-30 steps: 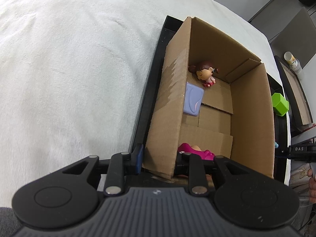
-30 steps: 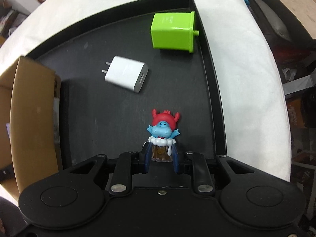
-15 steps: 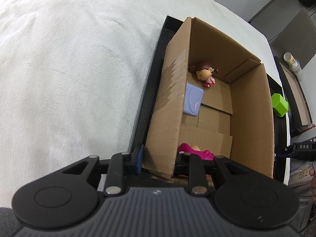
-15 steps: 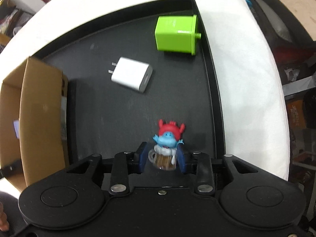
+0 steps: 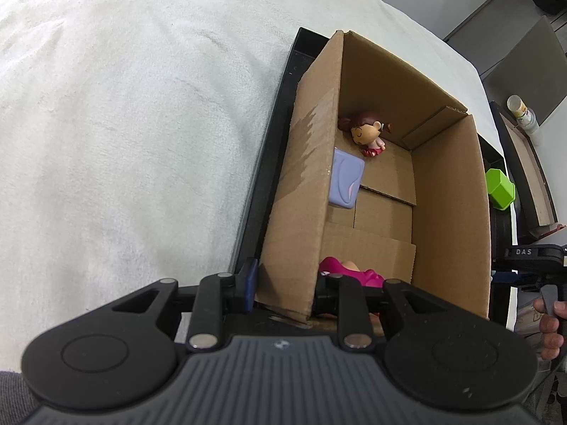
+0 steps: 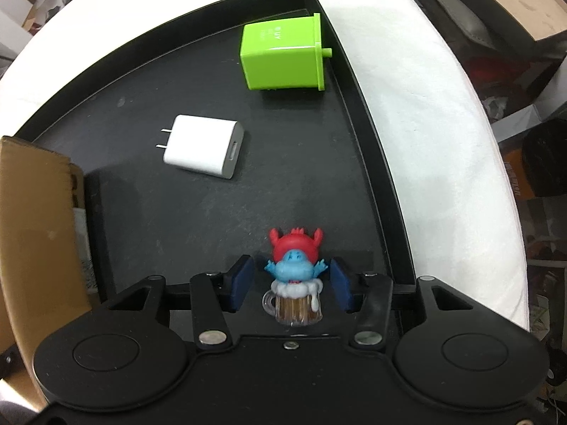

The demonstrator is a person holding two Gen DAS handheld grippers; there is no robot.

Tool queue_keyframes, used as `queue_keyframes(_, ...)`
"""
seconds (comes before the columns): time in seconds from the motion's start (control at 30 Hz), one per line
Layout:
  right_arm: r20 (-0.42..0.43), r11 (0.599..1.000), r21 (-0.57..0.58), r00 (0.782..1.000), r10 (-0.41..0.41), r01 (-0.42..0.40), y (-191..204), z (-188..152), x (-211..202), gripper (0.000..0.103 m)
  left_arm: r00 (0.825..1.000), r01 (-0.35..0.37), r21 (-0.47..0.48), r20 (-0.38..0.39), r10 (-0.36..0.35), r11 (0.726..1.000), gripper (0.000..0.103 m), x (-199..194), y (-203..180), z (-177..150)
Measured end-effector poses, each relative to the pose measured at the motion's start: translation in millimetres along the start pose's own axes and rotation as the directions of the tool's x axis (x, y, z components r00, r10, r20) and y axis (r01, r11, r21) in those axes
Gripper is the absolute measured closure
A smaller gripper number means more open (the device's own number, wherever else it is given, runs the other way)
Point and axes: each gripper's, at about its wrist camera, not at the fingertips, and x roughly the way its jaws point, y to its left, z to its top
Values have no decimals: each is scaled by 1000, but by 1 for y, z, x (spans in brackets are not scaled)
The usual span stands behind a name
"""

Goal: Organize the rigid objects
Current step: 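Lift the troll figure with the right gripper and carry it over the box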

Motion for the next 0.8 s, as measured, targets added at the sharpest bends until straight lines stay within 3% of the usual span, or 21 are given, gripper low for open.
queue_keyframes(0.33,23,994,-73,997,-76,77,25,-15,10,54,1000,11,-8,-2,-11,1000,77,0,2,1)
queue_keyframes(0.43,22,994,-66,997,-80,81,26,-15,10,57,1000,12,-9,-3,-12,1000,77,1,3,1)
queue_keyframes(0.5,28,994,-67,996,-81,83,32,-12,16,65,1000,12,-9,-3,-12,1000,77,1,3,1)
queue_keyframes(0.8,41,994,-84,997,-71,74,30,-14,2,65,1000,16,-5,-4,-16,1000,77,1,3,1)
